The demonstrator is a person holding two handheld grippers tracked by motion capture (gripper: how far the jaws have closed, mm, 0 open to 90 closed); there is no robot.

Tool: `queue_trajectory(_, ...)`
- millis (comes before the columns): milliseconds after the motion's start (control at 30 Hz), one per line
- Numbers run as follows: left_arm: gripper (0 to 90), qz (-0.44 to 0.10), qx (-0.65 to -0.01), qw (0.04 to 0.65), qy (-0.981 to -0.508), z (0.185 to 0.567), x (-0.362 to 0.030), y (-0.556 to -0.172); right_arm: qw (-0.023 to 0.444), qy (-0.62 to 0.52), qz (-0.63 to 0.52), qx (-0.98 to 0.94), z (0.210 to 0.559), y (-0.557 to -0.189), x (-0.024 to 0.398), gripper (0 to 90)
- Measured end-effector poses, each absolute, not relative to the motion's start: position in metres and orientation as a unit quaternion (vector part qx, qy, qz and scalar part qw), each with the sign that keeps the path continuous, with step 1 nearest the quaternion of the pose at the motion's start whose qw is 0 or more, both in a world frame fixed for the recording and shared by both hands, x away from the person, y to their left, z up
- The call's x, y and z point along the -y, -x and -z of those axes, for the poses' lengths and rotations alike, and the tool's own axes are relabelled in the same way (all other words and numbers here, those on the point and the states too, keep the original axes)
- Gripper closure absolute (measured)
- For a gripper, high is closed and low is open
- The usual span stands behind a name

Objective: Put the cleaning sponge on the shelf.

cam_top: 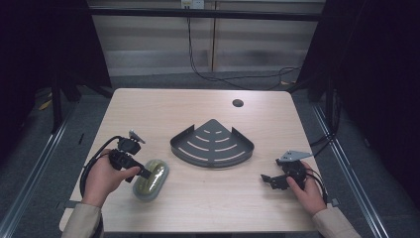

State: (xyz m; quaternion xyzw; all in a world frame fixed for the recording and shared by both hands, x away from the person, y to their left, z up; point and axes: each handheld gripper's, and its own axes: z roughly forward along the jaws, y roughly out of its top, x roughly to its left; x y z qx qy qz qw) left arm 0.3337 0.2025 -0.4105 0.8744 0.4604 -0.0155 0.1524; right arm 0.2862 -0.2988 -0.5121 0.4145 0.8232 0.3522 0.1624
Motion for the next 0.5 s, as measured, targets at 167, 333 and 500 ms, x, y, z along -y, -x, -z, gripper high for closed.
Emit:
queue_trajectory(167, 41.7, 0.026, -0.469, 0.132, -0.873, 0.416, -0.198, -0.337, 0.162, -0.414, -0.352, -0.823, 0.512, -0.286, 0.299, 9.8)
queue_trajectory(333, 47.4, 0.035, -0.464, 0.113, -0.878, 0.419, -0.19, -0.339, 0.163, -0.415, -0.352, -0.823, 0.512, -0.286, 0.299, 9.8)
queue_trajectory(500, 55.4, 0.043, -0.462, 0.099, -0.88, 0.422, -0.183, -0.341, 0.163, -0.415, -0.353, -0.823, 0.512, -0.286, 0.299, 9.8)
